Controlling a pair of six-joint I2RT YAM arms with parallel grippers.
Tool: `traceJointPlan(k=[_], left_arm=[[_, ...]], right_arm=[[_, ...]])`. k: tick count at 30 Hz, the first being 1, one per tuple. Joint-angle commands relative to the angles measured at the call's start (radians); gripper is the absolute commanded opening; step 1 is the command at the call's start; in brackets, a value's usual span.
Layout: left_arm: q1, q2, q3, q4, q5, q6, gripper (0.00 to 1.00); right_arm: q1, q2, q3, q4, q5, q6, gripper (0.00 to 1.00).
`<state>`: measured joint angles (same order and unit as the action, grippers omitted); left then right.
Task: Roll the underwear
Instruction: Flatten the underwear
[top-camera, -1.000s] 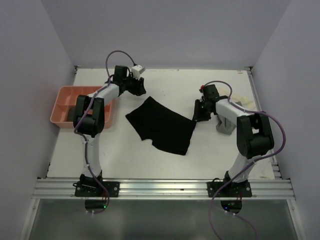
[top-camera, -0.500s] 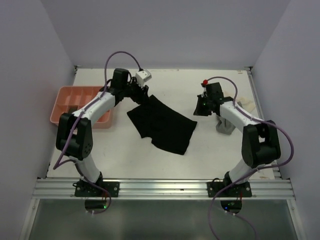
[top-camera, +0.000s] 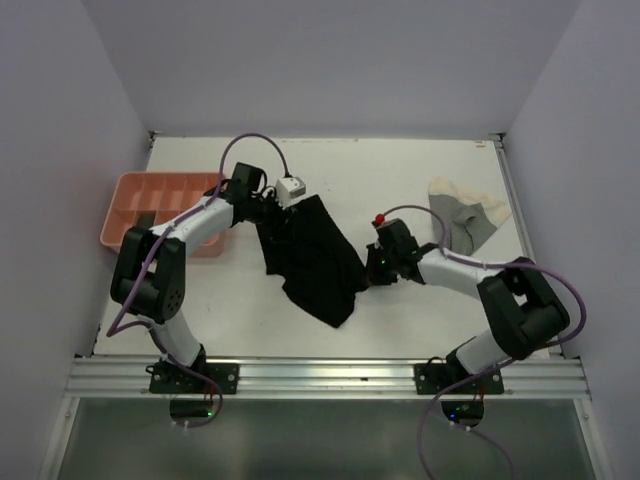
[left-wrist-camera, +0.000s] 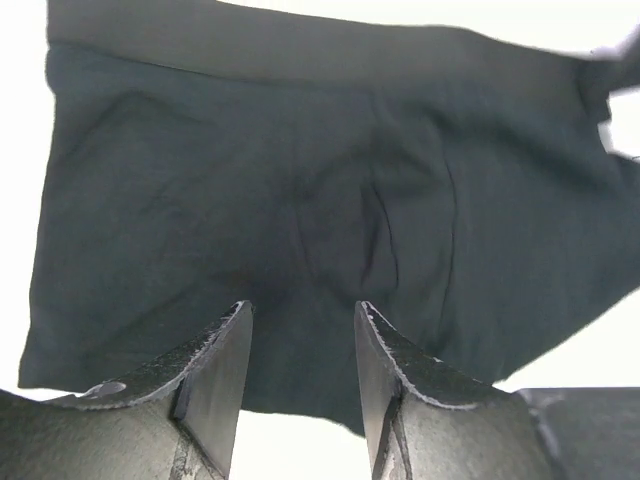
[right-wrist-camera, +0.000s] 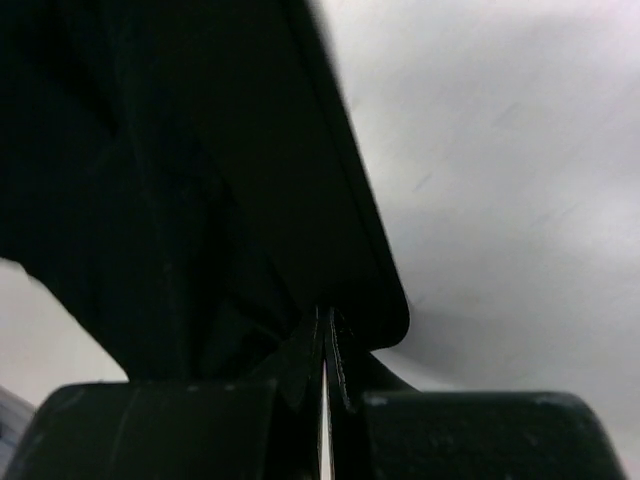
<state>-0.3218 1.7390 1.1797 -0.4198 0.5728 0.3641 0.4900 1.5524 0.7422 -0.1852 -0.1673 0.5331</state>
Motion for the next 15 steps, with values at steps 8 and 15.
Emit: traceJointPlan(k=[8, 15], left_arm=[[0.006, 0.030, -0.008, -0.031, -0.027, 0.098, 0.47], [0.041, 0.129, 0.176, 0.029, -0.018, 0.053, 0.52]], right_arm=[[0.315, -0.441, -0.100, -0.187, 0.207, 0.341, 0.00], [0.243, -0.275, 0.199, -0.206, 0.300, 0.038, 0.26]])
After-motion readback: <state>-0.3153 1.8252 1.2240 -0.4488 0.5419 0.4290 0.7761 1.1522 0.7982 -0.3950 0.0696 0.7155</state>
